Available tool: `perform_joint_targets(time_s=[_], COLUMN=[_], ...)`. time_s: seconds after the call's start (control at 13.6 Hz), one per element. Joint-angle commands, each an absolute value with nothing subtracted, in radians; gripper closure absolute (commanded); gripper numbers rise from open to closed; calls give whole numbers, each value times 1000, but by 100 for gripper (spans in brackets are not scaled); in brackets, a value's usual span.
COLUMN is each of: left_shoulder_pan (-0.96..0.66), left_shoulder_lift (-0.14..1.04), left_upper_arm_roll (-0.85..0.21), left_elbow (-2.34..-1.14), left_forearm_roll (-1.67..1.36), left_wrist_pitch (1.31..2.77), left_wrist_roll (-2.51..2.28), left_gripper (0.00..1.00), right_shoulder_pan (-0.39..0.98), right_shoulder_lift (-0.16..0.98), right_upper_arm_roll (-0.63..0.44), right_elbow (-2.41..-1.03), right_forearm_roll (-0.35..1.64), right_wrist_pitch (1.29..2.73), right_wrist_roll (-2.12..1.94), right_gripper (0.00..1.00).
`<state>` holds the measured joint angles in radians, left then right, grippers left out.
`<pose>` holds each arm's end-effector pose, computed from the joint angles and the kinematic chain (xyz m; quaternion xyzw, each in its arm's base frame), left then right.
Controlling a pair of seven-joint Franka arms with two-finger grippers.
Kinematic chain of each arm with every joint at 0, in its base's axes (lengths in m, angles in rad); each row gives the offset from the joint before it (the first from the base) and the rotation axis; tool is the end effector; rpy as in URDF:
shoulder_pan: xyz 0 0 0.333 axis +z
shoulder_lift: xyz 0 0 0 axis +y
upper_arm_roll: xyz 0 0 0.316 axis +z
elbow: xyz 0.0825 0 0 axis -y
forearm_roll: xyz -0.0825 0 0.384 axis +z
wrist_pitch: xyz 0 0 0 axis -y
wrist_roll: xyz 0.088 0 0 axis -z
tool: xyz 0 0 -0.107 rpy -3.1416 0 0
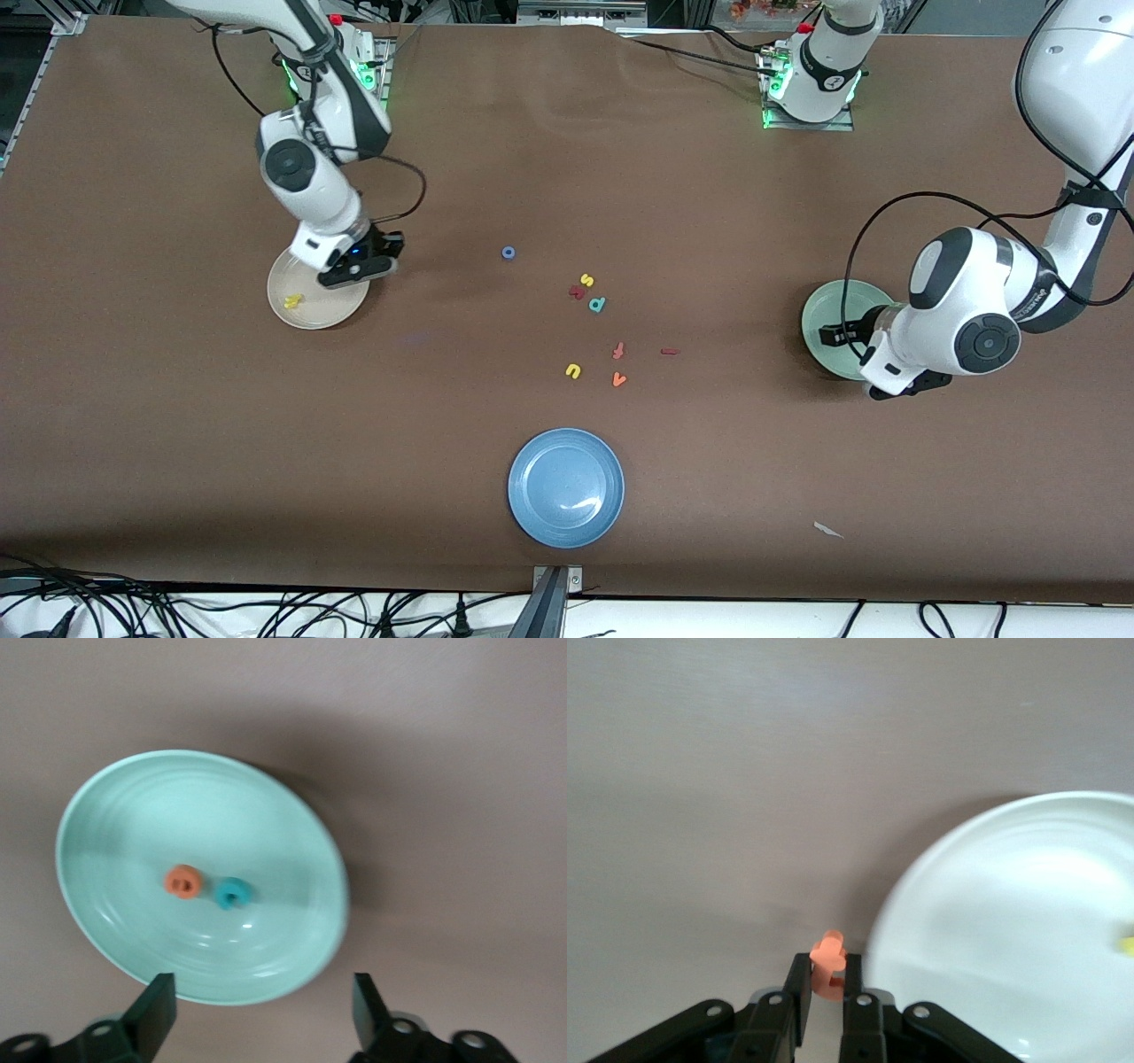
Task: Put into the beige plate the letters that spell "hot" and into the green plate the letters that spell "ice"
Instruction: 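Drop the c on the green plate while the right gripper carries the 3, then drop the 3 on the beige plate while the left gripper reaches the bar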
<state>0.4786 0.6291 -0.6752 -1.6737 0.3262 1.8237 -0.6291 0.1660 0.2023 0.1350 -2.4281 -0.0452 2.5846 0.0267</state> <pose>0.6323 -0.0548 0.2772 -0.9726 -0.1608 0.1663 0.0235 0.4647 0.1469 0.2214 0.9877 0.1549 -0.0218 0.0016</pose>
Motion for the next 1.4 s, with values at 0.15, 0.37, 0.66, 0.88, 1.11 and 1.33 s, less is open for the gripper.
perform_joint_targets(time_s=[0.15,0.37,0.66,0.88,1.11,1.33], left_shoulder_pan=[338,266,125,-15,-86,-120], left_shoulder_lift=[620,624,676,704,735,761], left_upper_arm_roll=[-695,-693,-648,-517,-446,-422], left_elbow=[-1631,-1618,-1618,-1618,-1617,-1617], left_forearm_roll=[293,253,275,288,288,287], left_wrist_pitch=[1827,1934,2104,2186,2236,2275], left_wrist_roll=[-1028,-1291,-1616,-1730,-1762,-1787], left_gripper=[0,0,0,0,0,1], right_shoulder_pan=[158,158,160,161,167,221], right_shoulder_lift=[193,198,198,199,218,265], right_upper_arm_roll=[9,8,17,75,165,233], right_elbow=[-2362,-2362,-2362,-2359,-2318,-2266], right_forearm_roll=[-52,-48,-38,11,23,21], right_wrist_pitch=[2454,2451,2453,2454,2457,2473], right_wrist_roll=[-178,-170,-155,-94,53,283], right_gripper=[100,21,18,18,18,15])
